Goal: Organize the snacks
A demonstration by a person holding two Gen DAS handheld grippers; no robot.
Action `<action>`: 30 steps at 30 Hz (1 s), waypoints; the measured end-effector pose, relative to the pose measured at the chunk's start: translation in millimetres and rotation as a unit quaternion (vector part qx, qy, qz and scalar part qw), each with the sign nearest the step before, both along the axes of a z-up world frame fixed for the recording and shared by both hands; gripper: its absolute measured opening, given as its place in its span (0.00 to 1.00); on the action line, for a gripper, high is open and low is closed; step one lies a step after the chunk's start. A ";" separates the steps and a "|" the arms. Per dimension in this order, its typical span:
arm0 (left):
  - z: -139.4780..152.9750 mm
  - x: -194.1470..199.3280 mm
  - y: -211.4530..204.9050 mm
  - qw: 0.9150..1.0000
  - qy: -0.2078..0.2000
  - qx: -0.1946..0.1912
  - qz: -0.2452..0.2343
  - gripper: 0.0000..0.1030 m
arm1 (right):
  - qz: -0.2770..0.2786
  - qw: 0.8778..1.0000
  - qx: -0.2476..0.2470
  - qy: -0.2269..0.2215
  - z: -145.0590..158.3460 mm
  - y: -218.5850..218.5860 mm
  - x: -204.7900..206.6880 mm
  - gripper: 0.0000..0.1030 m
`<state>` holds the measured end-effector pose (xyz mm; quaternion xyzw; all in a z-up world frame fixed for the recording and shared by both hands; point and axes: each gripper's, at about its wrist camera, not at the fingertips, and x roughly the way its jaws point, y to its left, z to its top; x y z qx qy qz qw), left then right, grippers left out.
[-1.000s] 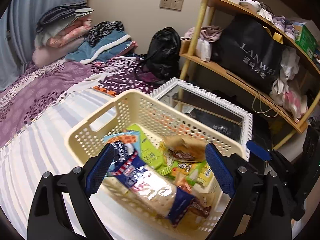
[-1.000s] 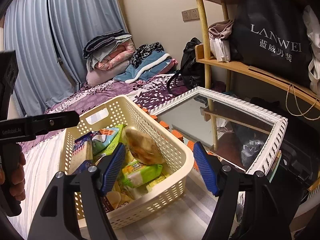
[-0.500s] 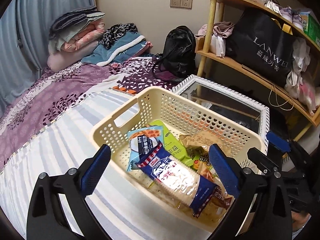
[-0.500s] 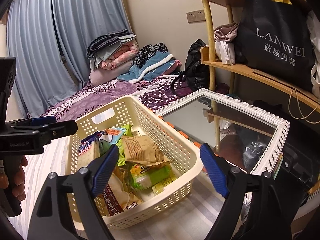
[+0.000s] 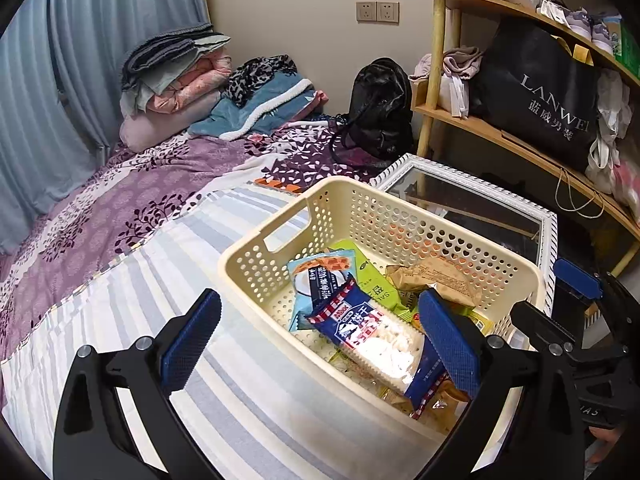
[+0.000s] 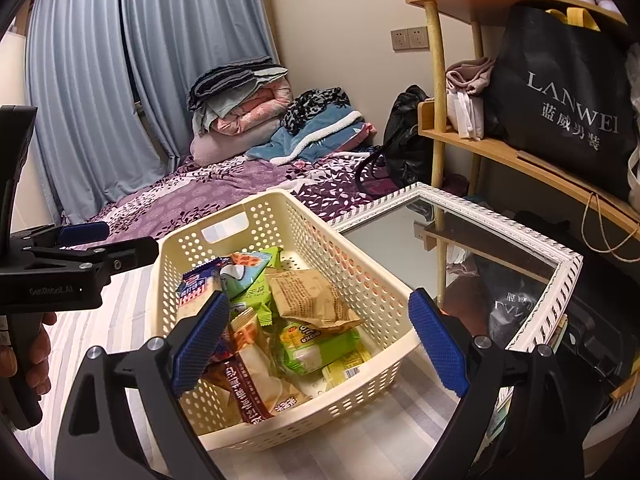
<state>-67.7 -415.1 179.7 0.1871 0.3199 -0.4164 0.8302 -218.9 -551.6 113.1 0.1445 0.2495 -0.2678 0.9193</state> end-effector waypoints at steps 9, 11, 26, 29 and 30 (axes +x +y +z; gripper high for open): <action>3.7 0.0 11.6 1.000 -0.016 0.004 0.024 0.97 | 0.009 1.000 -0.006 0.020 3.0 9.6 4.2 0.95; 4.8 -0.5 15.2 0.999 -0.024 0.006 0.030 0.97 | 0.009 1.000 -0.006 0.023 4.0 10.5 4.6 0.95; 8.4 -20.5 28.6 0.987 -0.133 0.055 0.076 0.97 | 0.011 0.997 -0.047 0.054 7.0 33.0 4.1 0.95; 8.3 -26.0 33.8 0.985 -0.143 0.058 0.075 0.97 | 0.018 0.997 -0.054 0.061 6.5 38.6 2.2 0.95; 8.8 -26.9 35.8 0.985 -0.143 0.058 0.076 0.97 | 0.020 0.996 -0.056 0.063 6.5 40.6 1.7 0.95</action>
